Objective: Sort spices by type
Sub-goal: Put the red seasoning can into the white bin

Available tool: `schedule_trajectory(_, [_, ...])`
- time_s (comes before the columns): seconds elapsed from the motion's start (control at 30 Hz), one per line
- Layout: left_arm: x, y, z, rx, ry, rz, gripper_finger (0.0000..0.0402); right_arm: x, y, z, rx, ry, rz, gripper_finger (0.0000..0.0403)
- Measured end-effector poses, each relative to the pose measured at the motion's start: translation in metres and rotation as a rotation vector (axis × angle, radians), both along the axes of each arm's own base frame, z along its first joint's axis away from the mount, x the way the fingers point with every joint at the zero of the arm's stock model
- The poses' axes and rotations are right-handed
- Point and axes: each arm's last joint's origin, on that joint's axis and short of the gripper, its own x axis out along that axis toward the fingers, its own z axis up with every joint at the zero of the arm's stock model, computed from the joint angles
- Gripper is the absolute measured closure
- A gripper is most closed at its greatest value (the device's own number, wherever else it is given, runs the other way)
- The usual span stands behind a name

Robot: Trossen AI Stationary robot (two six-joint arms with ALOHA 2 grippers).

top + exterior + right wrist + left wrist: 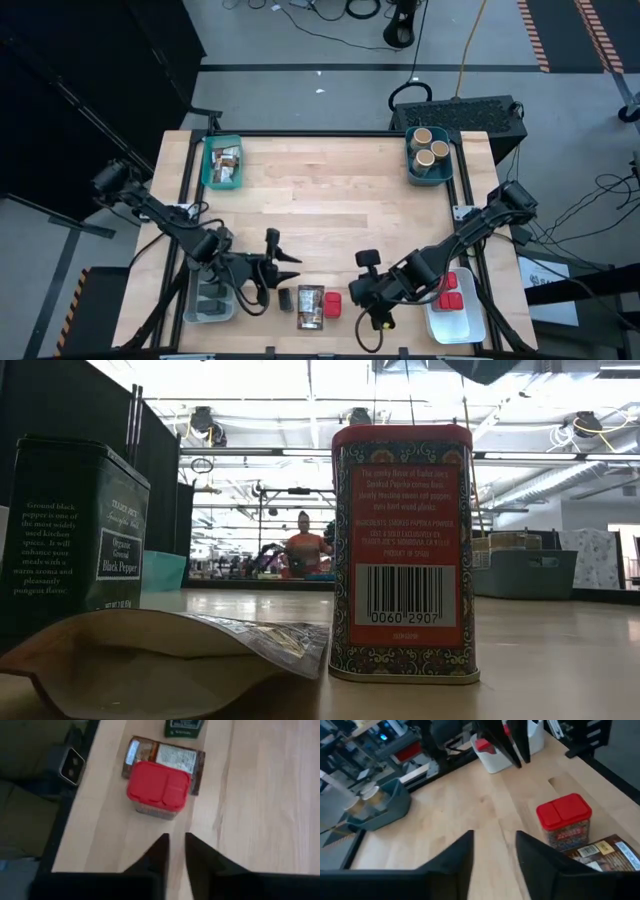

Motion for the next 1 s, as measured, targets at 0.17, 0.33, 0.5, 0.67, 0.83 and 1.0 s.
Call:
schedule_trajectory(0.17, [0.008,-0.006,-0.008,-0.032,0.021,0.007,0.0349,-0.002,0.004,-0.015,0.011,-0.021,0.020,0.0395])
schedule_trajectory(0.33, [0.019,-0.017,-0.019,-0.086,0.043,-0.111,0.0394,-0.011,-0.002,-0.052,0.035,0.021,-0.002,0.0401])
schedule_trajectory(0.5, [0.023,-0.022,-0.034,-0.103,0.108,-0.183,0.0398,-0.018,-0.009,-0.075,0.050,0.031,-0.047,0.0402])
schedule_trajectory(0.67, [0.029,-0.027,-0.044,-0.082,0.104,-0.206,0.0399,-0.015,-0.010,-0.075,0.063,-0.009,-0.044,0.0402])
schedule_trajectory(0.83, [0.042,-0.026,-0.040,-0.072,0.098,-0.197,0.0400,-0.014,-0.011,-0.063,0.074,-0.067,-0.043,0.0402])
schedule_trajectory(1.0, [0.045,-0.021,-0.050,-0.085,0.201,-0.164,0.0400,-0.018,-0.003,-0.056,0.119,-0.102,-0.071,0.0403])
